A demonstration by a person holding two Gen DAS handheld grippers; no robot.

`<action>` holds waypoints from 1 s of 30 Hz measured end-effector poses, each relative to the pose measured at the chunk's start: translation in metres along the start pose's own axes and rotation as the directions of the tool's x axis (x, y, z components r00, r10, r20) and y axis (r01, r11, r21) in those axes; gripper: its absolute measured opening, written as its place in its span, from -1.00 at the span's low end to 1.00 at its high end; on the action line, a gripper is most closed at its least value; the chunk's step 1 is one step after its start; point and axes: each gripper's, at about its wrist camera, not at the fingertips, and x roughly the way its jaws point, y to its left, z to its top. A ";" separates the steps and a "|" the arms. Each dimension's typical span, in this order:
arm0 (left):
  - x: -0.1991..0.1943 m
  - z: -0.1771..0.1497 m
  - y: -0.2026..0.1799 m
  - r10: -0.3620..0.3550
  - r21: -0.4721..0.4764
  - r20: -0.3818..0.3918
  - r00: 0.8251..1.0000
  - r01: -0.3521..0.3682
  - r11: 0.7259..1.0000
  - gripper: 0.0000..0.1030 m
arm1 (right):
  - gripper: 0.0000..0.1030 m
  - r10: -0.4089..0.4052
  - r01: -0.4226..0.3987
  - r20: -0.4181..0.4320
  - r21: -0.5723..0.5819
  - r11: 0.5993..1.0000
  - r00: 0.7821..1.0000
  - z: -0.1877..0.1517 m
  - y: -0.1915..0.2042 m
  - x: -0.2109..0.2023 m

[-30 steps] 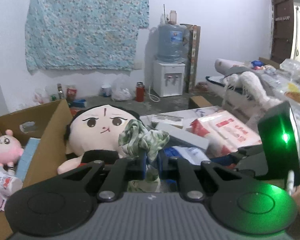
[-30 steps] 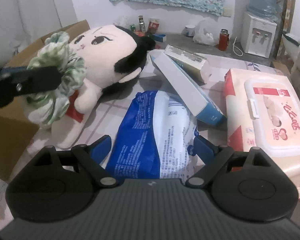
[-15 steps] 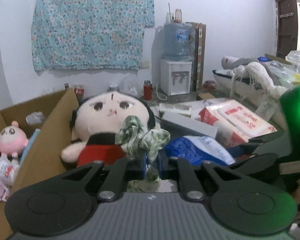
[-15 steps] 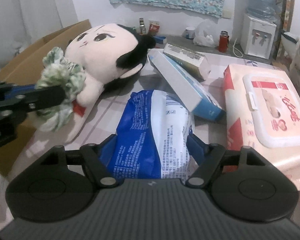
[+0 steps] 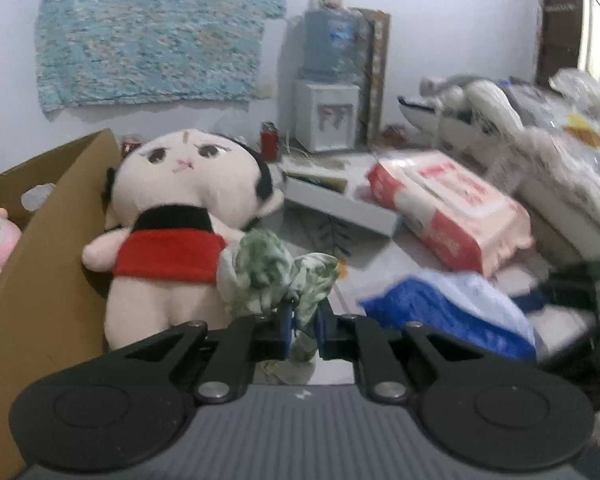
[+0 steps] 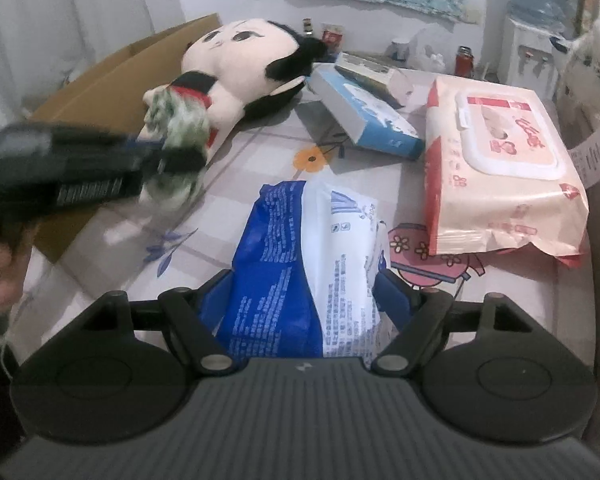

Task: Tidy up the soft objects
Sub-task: 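Carry the blue-white bag into the box and open the right gripper while the left gripper carries the green cloth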

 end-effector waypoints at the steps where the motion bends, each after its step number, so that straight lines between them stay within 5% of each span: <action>1: 0.001 -0.002 -0.001 -0.005 0.007 -0.008 1.000 0.005 1.000 -0.75 | 0.59 -0.007 0.007 -0.003 0.016 1.000 1.000 0.001 0.000 0.002; 5: 0.004 -0.013 -0.003 -0.002 0.028 -0.031 1.000 0.003 1.000 -0.75 | 0.62 -0.028 0.028 0.009 0.024 0.999 1.000 0.002 0.003 0.006; 11: -0.001 -0.012 0.001 -0.027 0.042 -0.009 1.000 0.027 0.999 -0.75 | 0.29 -0.151 0.134 0.093 0.170 0.976 0.984 -0.006 0.012 0.004; 21: -0.030 0.000 0.007 -0.061 -0.005 0.075 0.995 0.062 0.998 -0.75 | 0.25 -0.128 0.052 0.225 0.316 0.947 0.966 -0.032 0.027 -0.051; 30: -0.087 0.021 0.010 -0.085 -0.004 0.165 0.983 0.086 0.996 -0.75 | 0.26 -0.125 0.047 0.272 0.278 0.960 0.954 -0.020 0.052 -0.105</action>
